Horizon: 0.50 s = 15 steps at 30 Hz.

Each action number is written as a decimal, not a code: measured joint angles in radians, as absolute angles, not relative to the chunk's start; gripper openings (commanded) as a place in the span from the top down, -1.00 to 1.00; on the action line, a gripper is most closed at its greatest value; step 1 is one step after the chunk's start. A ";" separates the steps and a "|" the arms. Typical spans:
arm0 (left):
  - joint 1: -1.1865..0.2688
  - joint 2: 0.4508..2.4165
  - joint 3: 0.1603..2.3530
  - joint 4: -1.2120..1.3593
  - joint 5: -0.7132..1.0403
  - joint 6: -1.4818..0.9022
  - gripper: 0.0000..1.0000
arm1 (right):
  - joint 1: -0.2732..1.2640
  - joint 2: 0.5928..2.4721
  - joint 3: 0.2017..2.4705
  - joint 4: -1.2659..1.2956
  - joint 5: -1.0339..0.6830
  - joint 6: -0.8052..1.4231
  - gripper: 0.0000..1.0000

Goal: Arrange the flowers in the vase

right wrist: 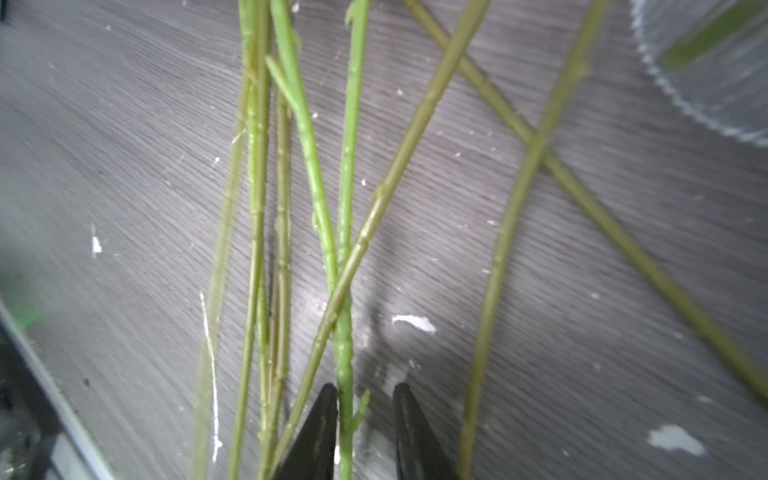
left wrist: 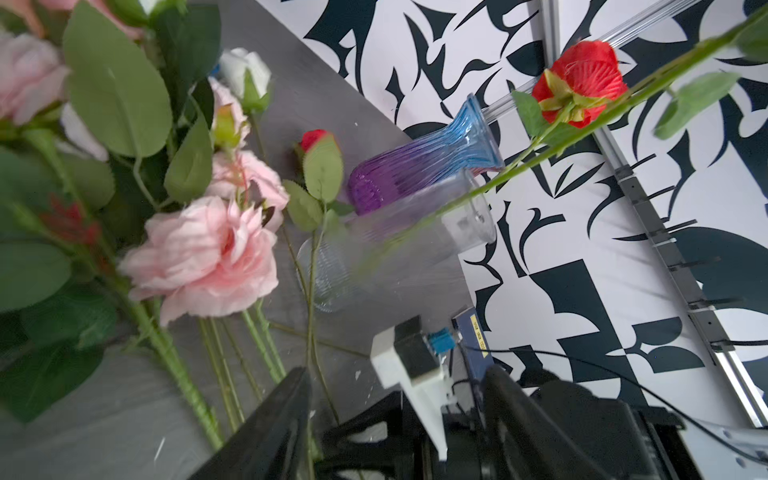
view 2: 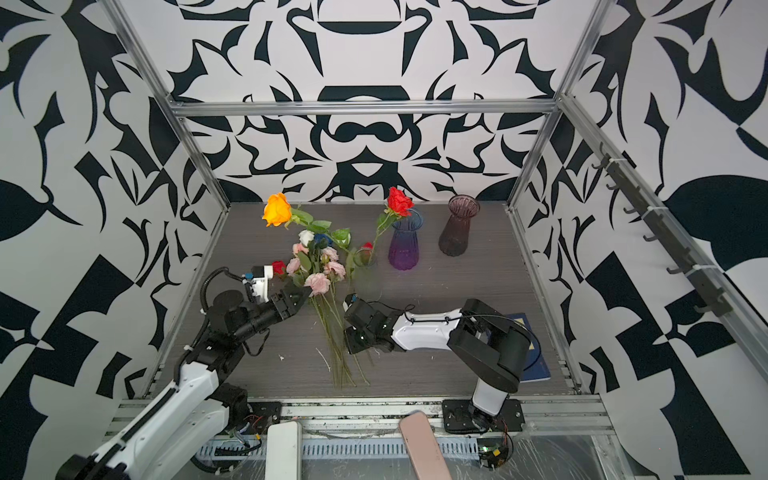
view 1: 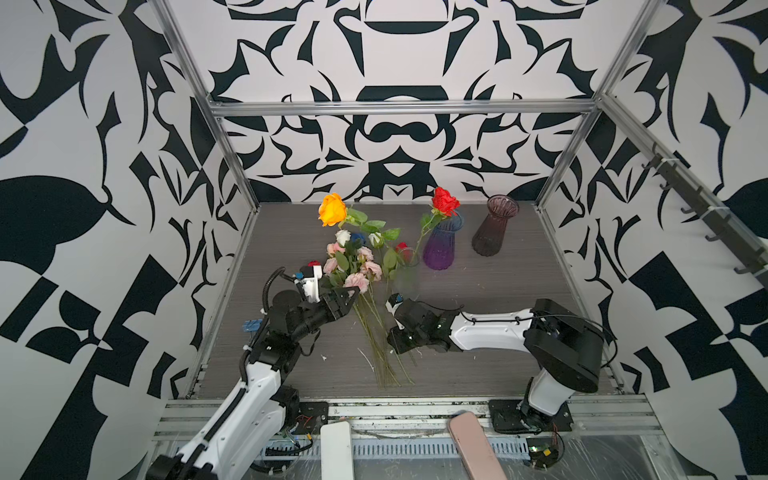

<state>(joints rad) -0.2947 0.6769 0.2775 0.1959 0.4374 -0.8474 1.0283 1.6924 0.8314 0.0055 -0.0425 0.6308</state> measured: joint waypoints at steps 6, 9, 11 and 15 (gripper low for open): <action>-0.295 0.522 0.136 0.130 0.402 -0.906 -0.38 | 1.030 1.581 0.770 0.011 0.059 0.653 0.39; -0.295 0.476 0.121 0.112 0.395 -0.920 -0.37 | 1.030 1.505 0.717 0.035 0.083 0.660 0.37; -0.295 0.457 0.121 0.116 0.389 -0.926 -0.38 | 1.030 1.487 0.701 0.052 0.083 0.662 0.36; -0.295 0.463 0.121 0.119 0.385 -0.933 -0.37 | 1.030 1.507 0.701 0.081 0.062 0.661 0.37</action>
<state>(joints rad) -0.2947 0.4625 0.1211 0.1192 0.3851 -0.9333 1.0298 1.5074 0.7013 0.0811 0.0624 0.6605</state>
